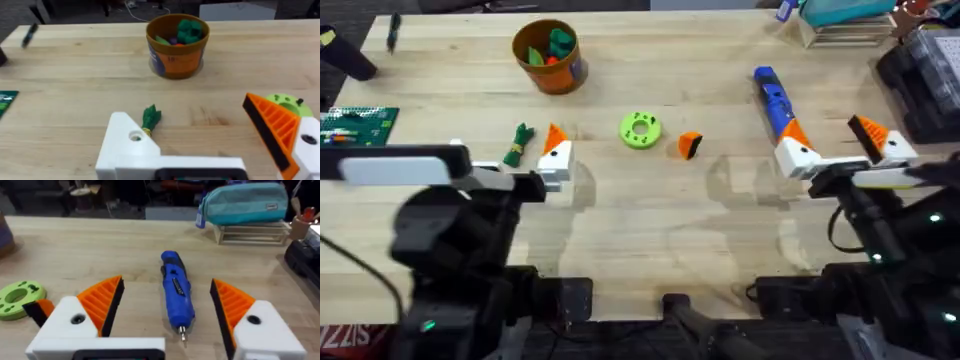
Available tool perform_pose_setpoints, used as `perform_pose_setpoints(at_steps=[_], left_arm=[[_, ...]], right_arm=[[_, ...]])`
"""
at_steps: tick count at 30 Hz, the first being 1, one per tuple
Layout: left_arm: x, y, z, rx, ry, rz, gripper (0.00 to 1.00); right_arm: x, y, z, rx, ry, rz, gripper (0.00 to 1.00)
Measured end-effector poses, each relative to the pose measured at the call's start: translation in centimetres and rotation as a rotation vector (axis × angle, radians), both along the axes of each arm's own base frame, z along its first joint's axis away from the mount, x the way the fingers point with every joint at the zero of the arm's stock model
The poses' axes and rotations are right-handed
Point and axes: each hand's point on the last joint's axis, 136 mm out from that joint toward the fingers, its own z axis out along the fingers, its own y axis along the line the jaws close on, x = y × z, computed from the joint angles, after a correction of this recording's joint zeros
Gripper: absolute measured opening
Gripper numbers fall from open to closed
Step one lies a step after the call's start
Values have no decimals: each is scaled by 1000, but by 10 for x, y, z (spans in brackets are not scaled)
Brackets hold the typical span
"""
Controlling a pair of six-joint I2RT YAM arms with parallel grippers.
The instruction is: Pick up the gripper from the table and insert it into the empty holder that is missing its gripper. Then pick up a screw, insert it into the mounting hole, and use the screwdriver to tighten it. Finally, clean up the table by picking up the vegetable and placing it into the bucket.
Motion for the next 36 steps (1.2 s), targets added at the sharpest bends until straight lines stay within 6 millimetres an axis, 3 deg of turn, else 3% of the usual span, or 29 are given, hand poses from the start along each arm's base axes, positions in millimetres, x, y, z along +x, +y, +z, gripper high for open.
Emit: perform_pose_setpoints(at_steps=[8, 15, 22, 29, 36], left_arm=[[-5, 6, 64, 12, 162, 32, 990], [10, 7, 81, 21, 477, 34, 990], [29, 15, 94, 47, 618, 74, 990], [34, 19, 76, 94, 712, 69, 987], [32, 29, 24, 158, 968, 13, 985]], right_arm=[[-9, 0, 40, 34, 128, -5, 994], [-4, 1, 70, 41, 357, -11, 993], [-1, 1, 79, 41, 616, -18, 994], [14, 1, 83, 41, 668, -19, 994], [16, 1, 76, 40, 699, -19, 994]])
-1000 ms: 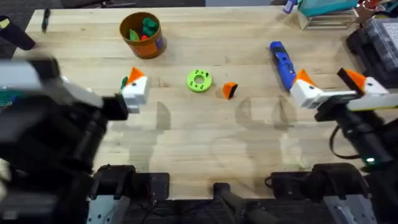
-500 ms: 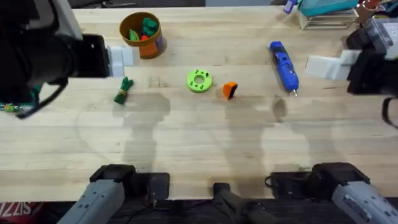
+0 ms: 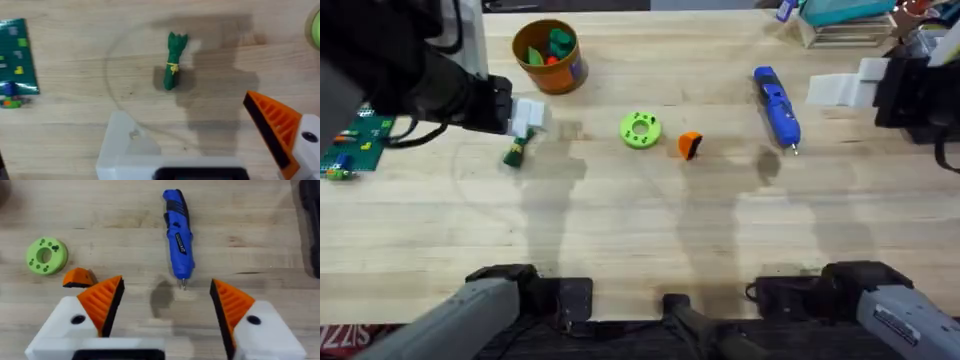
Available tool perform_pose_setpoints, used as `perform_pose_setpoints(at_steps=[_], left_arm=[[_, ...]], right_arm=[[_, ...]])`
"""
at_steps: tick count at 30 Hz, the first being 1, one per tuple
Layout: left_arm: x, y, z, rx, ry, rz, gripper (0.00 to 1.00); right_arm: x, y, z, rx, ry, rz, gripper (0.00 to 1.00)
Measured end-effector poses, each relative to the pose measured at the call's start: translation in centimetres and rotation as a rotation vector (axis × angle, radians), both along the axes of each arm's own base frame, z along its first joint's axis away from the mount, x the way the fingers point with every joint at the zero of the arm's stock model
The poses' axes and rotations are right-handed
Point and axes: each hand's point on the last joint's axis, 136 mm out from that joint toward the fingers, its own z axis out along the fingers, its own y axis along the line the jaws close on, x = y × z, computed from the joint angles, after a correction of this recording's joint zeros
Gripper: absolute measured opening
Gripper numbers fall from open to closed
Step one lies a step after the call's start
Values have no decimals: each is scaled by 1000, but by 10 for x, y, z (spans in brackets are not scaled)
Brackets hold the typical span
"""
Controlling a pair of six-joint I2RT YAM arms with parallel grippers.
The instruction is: Pick up the gripper from the table and insert it into the empty holder that is missing its gripper. Then pick up a screw, insert it into the mounting hole, and use the screwdriver to tighten it. Finally, clean up the table by picking up the vegetable and placing it into the bucket.
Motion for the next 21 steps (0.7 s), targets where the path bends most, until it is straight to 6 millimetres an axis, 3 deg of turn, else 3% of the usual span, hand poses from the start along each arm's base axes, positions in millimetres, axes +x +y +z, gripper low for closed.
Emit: perform_pose_setpoints(at_steps=[12, 18, 21], left_arm=[[36, 40, -101, -106, 243, 8, 985], [50, 46, -146, -118, 305, -37, 985], [53, 42, -149, -143, 300, -58, 834]], right_arm=[[0, 0, 0, 0, 2, 0, 994], [0, 0, 0, 0, 2, 0, 993], [0, 0, 0, 0, 2, 0, 993]])
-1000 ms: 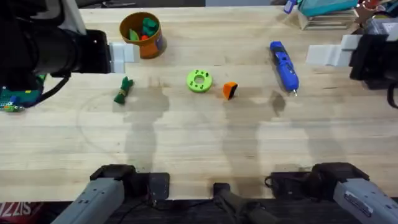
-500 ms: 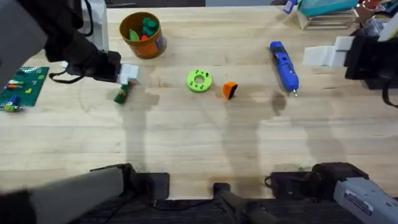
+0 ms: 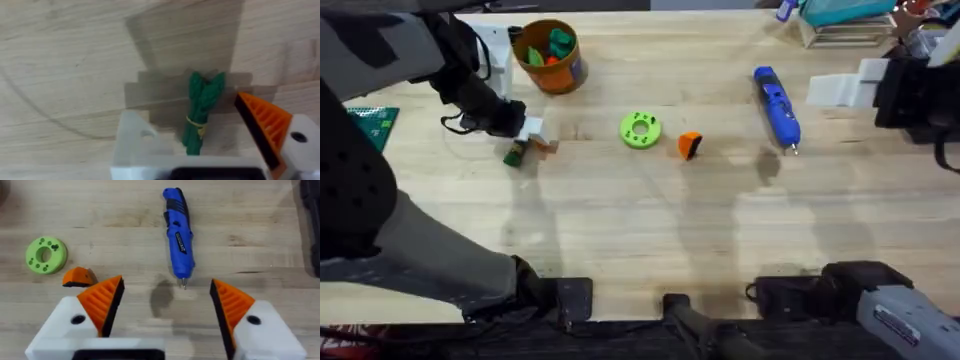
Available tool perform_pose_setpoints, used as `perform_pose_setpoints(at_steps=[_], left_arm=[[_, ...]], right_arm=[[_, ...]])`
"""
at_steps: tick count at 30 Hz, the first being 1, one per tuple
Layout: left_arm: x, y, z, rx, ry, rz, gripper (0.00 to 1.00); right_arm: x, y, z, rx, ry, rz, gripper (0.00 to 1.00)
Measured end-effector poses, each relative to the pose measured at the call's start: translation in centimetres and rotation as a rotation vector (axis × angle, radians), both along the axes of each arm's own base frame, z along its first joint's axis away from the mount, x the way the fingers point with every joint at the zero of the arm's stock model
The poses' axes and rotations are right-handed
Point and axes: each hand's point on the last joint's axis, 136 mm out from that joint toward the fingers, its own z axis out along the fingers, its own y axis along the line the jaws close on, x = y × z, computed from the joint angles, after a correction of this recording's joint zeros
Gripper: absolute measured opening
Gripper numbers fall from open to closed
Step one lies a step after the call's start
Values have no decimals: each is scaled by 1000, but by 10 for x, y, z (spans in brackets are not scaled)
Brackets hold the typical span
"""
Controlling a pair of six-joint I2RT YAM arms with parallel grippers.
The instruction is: Pick up the gripper from the table and insert it into the empty holder that is missing its gripper. Then pick up a screw, insert it into the mounting hole, and use the screwdriver to tighten it. Finally, clean up the table by picking up the vegetable and placing it into the bucket.
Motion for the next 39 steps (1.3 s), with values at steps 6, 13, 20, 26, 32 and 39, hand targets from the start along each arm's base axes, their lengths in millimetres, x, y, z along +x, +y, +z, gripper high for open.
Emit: perform_pose_setpoints(at_steps=[6, 13, 20, 26, 32, 39], left_arm=[[5, -7, 0, -42, -11, -11, 133], [6, -8, 0, -41, -12, -18, 20], [4, 6, 0, 3, -3, 13, 949], [-6, 2, -1, -15, 43, 68, 985], [-9, -4, 7, -24, 41, 99, 985], [-2, -18, 75, -74, -179, 96, 986]], right_arm=[[0, 0, 0, 0, 0, 0, 994], [0, 0, 0, 0, 0, 0, 993], [0, 0, 0, 0, 0, 0, 993], [0, 0, 0, 0, 0, 0, 993], [0, 0, 0, 0, 0, 0, 994], [0, 0, 0, 0, 0, 0, 994]])
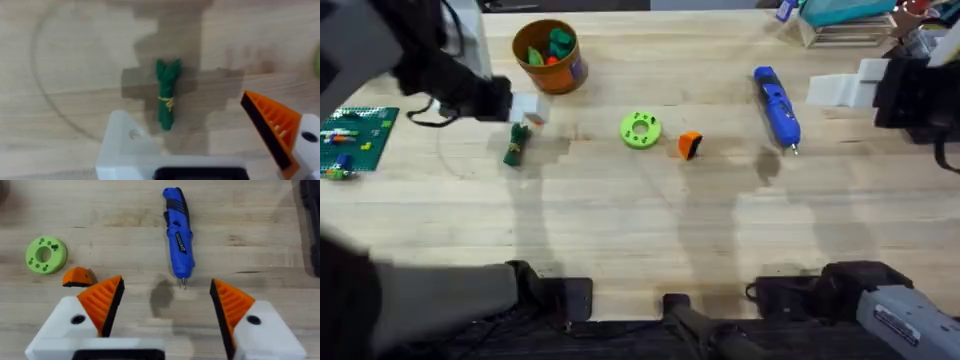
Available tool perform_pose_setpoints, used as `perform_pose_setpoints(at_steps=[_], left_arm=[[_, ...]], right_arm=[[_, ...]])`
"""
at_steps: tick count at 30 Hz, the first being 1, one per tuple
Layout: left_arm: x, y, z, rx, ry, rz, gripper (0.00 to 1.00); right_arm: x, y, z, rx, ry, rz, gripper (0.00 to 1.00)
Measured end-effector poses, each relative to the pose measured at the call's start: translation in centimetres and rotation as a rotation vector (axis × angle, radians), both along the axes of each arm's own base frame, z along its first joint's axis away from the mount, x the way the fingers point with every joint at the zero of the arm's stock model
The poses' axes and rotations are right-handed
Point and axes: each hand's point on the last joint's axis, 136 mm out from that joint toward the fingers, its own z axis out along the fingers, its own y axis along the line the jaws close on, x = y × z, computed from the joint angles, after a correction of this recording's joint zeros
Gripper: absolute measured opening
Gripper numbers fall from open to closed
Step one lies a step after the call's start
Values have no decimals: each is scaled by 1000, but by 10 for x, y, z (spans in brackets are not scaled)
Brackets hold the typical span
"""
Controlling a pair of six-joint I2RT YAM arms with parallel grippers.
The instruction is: Pick up the gripper from the table and insert it into the empty holder that is missing its gripper. Then pick up a screw, insert it into the mounting hole, and use the screwdriver to tighten it. Finally, clean up the table by picking up the vegetable and placing it into the bucket.
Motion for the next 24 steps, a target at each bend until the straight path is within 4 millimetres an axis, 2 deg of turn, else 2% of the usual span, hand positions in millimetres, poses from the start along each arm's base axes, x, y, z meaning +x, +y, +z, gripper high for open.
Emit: perform_pose_setpoints(at_steps=[4, 8, 12, 18, 21, 24], left_arm=[[16, -12, 39, -46, -277, -30, 987], [9, -34, 51, -96, -498, -94, 985], [-17, -54, 38, -132, -601, -144, 988], [-54, -70, 10, -143, -667, -174, 987], [-67, -77, 8, -147, -718, -197, 986], [-72, -82, 16, -139, -788, -223, 986]], right_arm=[[0, 0, 0, 0, 0, 0, 994], [0, 0, 0, 0, 0, 0, 994], [0, 0, 0, 0, 0, 0, 994], [0, 0, 0, 0, 0, 0, 994], [0, 0, 0, 0, 0, 0, 994], [0, 0, 0, 0, 2, 0, 994]])
